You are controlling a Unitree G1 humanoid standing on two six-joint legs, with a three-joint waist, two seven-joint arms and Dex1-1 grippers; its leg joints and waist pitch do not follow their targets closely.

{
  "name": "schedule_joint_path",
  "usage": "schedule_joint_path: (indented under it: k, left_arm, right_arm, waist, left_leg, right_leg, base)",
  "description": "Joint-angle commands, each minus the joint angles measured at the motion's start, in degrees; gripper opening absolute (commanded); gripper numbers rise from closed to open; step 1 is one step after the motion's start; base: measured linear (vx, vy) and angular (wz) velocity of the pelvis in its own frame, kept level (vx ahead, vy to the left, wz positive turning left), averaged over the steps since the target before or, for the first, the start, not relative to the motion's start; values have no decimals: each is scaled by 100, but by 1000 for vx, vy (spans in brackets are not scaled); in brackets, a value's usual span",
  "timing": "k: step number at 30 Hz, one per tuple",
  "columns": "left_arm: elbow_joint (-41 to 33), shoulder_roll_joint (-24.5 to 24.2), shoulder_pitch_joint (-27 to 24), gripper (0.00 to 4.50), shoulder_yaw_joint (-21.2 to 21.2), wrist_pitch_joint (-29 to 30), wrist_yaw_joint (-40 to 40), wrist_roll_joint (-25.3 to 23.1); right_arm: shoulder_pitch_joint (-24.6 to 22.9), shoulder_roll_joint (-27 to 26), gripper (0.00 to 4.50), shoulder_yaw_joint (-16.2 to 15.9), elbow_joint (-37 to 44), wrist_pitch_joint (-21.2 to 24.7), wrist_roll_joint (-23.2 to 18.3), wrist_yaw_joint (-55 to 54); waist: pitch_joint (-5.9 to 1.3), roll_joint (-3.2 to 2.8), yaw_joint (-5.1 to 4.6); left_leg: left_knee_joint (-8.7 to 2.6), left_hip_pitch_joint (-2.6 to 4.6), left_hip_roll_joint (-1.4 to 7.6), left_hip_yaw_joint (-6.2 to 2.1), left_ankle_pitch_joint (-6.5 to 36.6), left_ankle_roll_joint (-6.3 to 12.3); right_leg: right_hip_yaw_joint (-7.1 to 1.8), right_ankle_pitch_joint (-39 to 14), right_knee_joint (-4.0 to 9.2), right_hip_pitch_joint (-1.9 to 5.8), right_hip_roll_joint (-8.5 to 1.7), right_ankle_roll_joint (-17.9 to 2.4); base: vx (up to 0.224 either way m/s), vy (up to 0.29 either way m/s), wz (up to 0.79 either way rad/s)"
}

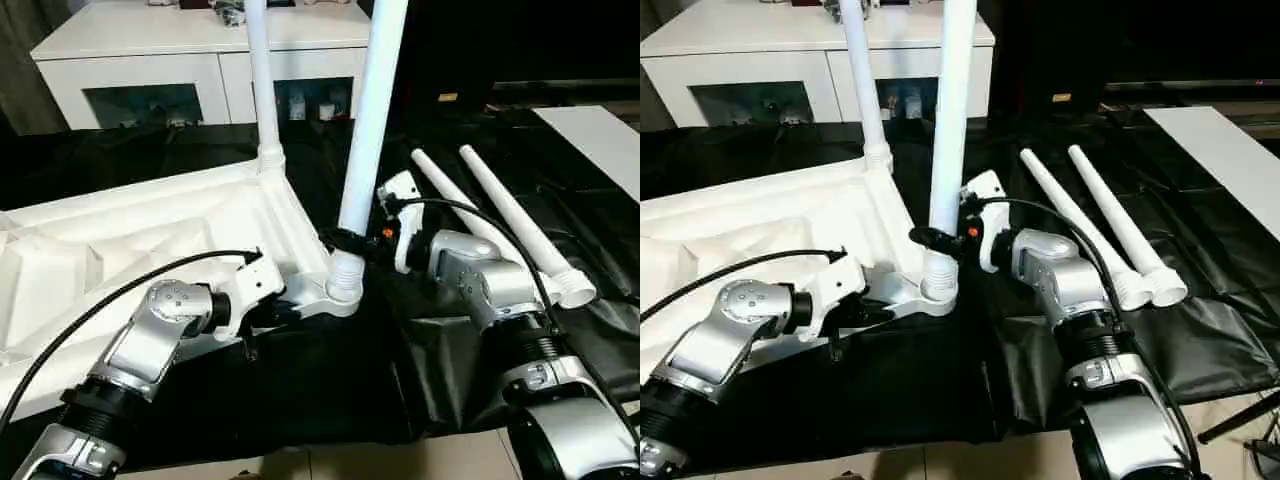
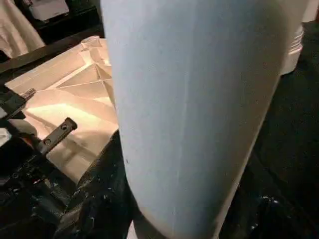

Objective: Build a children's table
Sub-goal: Insert table leg to table base

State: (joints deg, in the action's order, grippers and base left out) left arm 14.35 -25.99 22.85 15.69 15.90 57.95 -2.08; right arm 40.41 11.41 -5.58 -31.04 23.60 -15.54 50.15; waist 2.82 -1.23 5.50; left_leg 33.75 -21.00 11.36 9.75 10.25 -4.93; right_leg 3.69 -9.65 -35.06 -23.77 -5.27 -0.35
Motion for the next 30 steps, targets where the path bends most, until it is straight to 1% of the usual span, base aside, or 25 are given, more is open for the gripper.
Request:
schedule_joint_path:
  k: [1,3,4,7,8,9,10,12,15,16,17,19,20,22,23,25,26,27,28,30]
  left_arm:
    - [126,-5,-42,0,132,12,-54,-83]
    - [138,-8,-31,0,144,8,-64,-92]
    - [147,-8,-25,0,147,5,-64,-95]
    - [158,-14,-22,0,147,-6,-78,-105]
    - [158,-10,-28,0,140,0,-85,-98]
    - [161,-8,-29,0,140,-1,-92,-99]
    - [159,-6,-34,0,132,6,-99,-90]
    - [160,-10,-34,0,126,0,-119,-95]
    - [162,-19,-36,0,128,-15,-120,-101]
    - [158,-23,-37,0,134,-20,-109,-100]
    - [155,-23,-35,0,133,-20,-107,-99]
    - [145,-24,-29,0,128,-19,-113,-97]
    - [150,-24,-27,0,129,-25,-114,-99]
    - [159,-24,-22,0,130,-33,-117,-101]
    - [156,-23,-20,0,129,-31,-118,-100]
    - [163,-23,-7,0,128,-36,-122,-102]
    - [166,-23,-1,0,128,-43,-130,-108]
    - [168,-22,6,0,128,-52,-138,-112]
    - [168,-19,11,0,125,-61,-149,-114]
    - [173,-10,21,0,119,-76,-171,-117]
  right_arm:
    - [-54,43,184,-39,162,133,-68,79]
    - [-63,88,184,-34,223,187,-100,162]
    - [-63,97,184,-37,224,195,-98,178]
    - [-61,112,184,-38,224,221,-93,211]
    - [-72,116,184,-38,229,249,-99,231]
    - [-86,124,184,-44,242,271,-97,250]
    - [-111,98,184,5,283,391,-195,287]
    - [-130,73,184,42,320,490,-258,306]
    - [-165,57,184,-12,246,429,-175,302]
    - [-169,-9,184,24,31,345,-141,236]
    - [-172,-26,184,33,-47,302,-120,216]
    - [-199,-73,184,80,-219,190,-79,111]
    - [-218,-90,184,109,-260,167,-86,70]
    - [-253,-106,184,144,-284,136,-104,18]
    - [-284,-111,184,167,-286,111,-119,-10]
    - [-337,-132,184,234,-318,39,-145,-90]
    - [-362,-150,184,275,-333,12,-166,-126]
    - [-400,-172,184,314,-332,-19,-191,-152]
    - [-434,-195,184,350,-335,-56,-206,-176]
    - [-507,-231,184,395,-315,-109,-240,-182]
  waist:
    - [-383,0,2]
    - [-382,-9,0]
    - [-383,10,2]
    - [-383,17,2]
    - [-384,39,1]
    - [-383,31,5]
    - [-382,39,7]
    - [-382,32,10]
    - [-383,33,10]
    - [-381,27,10]
    - [-382,38,10]
    - [-378,30,7]
    - [-373,24,0]
    - [-379,30,-2]
    - [-378,5,-3]
    - [-384,-5,0]
    - [-381,2,-4]
    - [-387,-13,1]
    - [-384,-9,-7]
    - [-379,-9,-8]
  left_leg:
    - [-422,47,123,-7,1377,42]
    - [-425,47,124,-9,1374,37]
    - [-423,49,127,-9,1374,39]
    - [-422,45,126,-8,1332,52]
    - [-419,45,126,-3,1308,59]
    - [-419,45,128,-5,1302,63]
    - [-418,42,126,-3,1284,79]
    - [-420,41,129,-5,1286,88]
    - [-419,37,127,-5,1268,77]
    - [-419,35,124,-4,1279,70]
    - [-419,38,126,-2,1292,68]
    - [-428,40,128,-9,1348,35]
    - [-430,41,127,-7,1382,22]
    - [-432,45,127,-10,1387,14]
    - [-435,48,127,-11,1405,9]
    - [-431,50,125,-13,1390,5]
    - [-432,43,123,-11,1401,9]
    - [-432,49,124,-14,1411,9]
    - [-435,43,122,-16,1446,7]
    - [-440,54,124,-14,1501,5]
  right_leg:
    - [-217,-1192,374,307,-247,-1187]
    - [-216,-1220,376,303,-247,-1182]
    - [-215,-1243,375,303,-251,-1186]
    - [-215,-1243,375,300,-252,-1186]
    - [-217,-1223,376,300,-250,-1193]
    - [-216,-1223,370,300,-253,-1198]
    - [-218,-1224,371,305,-252,-1192]
    - [-217,-1263,375,302,-259,-1169]
    - [-217,-1267,375,300,-259,-1165]
    - [-218,-1299,379,299,-262,-1162]
    - [-219,-1330,385,295,-269,-1160]
    - [-218,-1453,394,292,-272,-1132]
    - [-219,-1473,401,281,-269,-1133]
    - [-217,-1434,394,289,-262,-1128]
    - [-216,-1406,397,285,-258,-1127]
    - [-216,-1316,387,289,-257,-1153]
    - [-216,-1311,390,292,-254,-1155]
    - [-214,-1297,387,293,-259,-1160]
    - [-211,-1314,391,295,-253,-1159]
    - [-213,-1368,401,288,-253,-1153]
  base:
    - [0,0,0]
    - [0,0,0]
    - [0,0,0]
    - [0,0,0]
    - [0,0,0]
    - [0,0,0]
    - [0,0,0]
    - [0,0,0]
    - [0,0,0]
    - [0,0,0]
    - [0,0,0]
    - [0,0,0]
    - [0,0,0]
    - [0,0,0]
    - [0,0,0]
    - [0,0,0]
    - [0,0,0]
    - [0,0,0]
    - [0,0,0]
    - [0,0,0]
